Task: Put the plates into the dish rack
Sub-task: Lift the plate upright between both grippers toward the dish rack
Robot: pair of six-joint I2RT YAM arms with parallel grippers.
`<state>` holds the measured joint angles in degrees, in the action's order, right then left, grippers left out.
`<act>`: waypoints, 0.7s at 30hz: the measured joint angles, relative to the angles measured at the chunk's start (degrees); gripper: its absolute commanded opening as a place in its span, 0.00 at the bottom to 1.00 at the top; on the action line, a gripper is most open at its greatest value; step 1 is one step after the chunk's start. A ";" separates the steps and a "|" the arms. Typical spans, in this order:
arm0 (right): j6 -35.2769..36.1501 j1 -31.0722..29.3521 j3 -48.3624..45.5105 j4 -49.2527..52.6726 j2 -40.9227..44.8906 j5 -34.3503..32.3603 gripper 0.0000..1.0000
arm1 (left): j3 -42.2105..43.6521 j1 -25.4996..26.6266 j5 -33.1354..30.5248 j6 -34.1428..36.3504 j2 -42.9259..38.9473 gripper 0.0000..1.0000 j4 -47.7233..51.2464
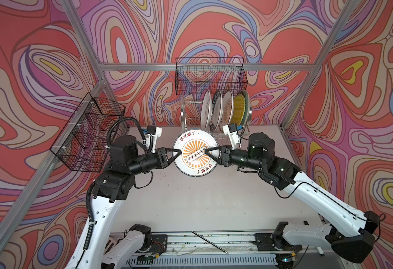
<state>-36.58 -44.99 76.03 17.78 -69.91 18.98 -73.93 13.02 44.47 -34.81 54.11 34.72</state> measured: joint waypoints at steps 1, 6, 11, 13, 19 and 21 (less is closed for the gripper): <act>0.09 0.09 0.20 0.00 -0.07 0.46 0.37 | 0.09 0.00 0.44 0.00 -0.02 0.00 -0.33; 0.31 1.53 1.73 0.20 -0.68 4.50 0.30 | 0.24 0.00 2.56 -0.02 0.02 0.00 -1.44; 0.33 2.89 3.39 0.28 -1.57 8.13 0.16 | 0.24 0.00 4.20 -0.13 -0.04 0.00 -2.45; -0.31 3.19 3.74 0.13 -1.79 9.55 0.11 | 0.24 -0.07 4.59 -0.02 -0.09 0.00 -2.49; -0.48 3.80 4.44 -0.24 -1.75 12.07 0.00 | 0.24 -0.33 5.55 -0.42 -0.13 0.00 -3.21; -0.48 3.87 4.50 -0.17 -1.75 12.20 0.00 | 0.24 -0.35 5.57 -0.42 -0.11 0.00 -3.19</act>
<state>-37.06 -41.12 80.53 17.61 -71.66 31.18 -73.69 12.67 50.04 -35.22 54.00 31.53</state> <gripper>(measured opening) 0.114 0.080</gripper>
